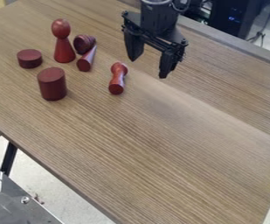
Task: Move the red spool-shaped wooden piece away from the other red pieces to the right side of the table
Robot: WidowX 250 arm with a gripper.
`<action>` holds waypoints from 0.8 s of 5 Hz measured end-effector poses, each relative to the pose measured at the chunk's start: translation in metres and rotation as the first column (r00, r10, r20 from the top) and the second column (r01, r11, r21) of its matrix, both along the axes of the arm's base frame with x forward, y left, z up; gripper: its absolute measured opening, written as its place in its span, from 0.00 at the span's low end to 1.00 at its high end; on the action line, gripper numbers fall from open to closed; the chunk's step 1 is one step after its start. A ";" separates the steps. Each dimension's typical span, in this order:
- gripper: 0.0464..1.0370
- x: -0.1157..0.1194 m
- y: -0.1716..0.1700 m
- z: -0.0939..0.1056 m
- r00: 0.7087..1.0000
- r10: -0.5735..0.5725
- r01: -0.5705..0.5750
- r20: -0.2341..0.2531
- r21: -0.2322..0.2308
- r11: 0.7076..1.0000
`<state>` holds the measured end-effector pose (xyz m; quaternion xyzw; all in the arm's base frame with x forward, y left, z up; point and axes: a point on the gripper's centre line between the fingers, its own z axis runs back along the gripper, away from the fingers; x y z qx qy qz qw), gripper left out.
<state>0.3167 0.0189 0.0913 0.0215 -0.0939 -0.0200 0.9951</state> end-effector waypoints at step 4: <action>0.96 0.003 0.004 -0.014 0.997 0.063 -0.065 -0.035 -0.049 0.997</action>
